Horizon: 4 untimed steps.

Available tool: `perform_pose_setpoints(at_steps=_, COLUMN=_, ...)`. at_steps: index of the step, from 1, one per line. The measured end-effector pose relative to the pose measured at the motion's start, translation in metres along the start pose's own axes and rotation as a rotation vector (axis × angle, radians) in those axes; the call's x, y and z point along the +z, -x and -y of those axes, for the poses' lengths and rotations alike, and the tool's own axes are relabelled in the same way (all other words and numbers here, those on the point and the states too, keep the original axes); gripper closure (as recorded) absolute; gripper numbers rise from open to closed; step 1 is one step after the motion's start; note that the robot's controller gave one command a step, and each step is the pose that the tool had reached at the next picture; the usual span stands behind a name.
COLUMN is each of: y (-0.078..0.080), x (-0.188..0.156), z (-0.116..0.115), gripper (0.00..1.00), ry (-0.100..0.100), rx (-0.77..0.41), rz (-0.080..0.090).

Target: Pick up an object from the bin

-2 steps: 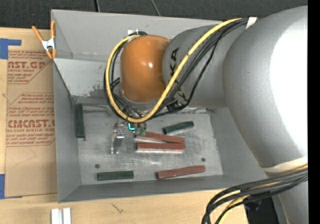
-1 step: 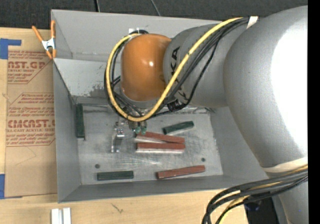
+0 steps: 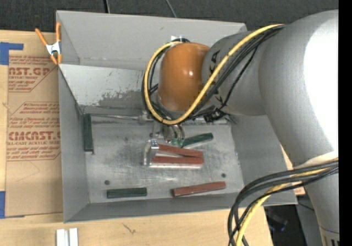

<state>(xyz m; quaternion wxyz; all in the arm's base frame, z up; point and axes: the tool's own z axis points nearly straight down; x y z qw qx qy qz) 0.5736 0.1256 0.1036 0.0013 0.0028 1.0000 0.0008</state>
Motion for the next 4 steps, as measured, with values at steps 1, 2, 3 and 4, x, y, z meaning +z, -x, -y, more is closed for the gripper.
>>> perform_pose_setpoints(at_steps=1, y=-0.002, x=0.027, z=0.013, gripper=0.00, ry=-0.004, rx=-0.131, rz=-0.002)
perform_pose_setpoints(at_steps=2, y=-0.002, x=0.030, z=0.071, gripper=1.00, ry=-0.001, rx=-0.214, rz=-0.008)
perform_pose_setpoints(at_steps=3, y=-0.002, x=0.030, z=0.071, gripper=1.00, ry=-0.001, rx=-0.214, rz=-0.008)
perform_pose_setpoints(at_steps=4, y=0.015, x=-0.117, z=0.068, gripper=1.00, ry=-0.001, rx=-0.223, rz=0.000)
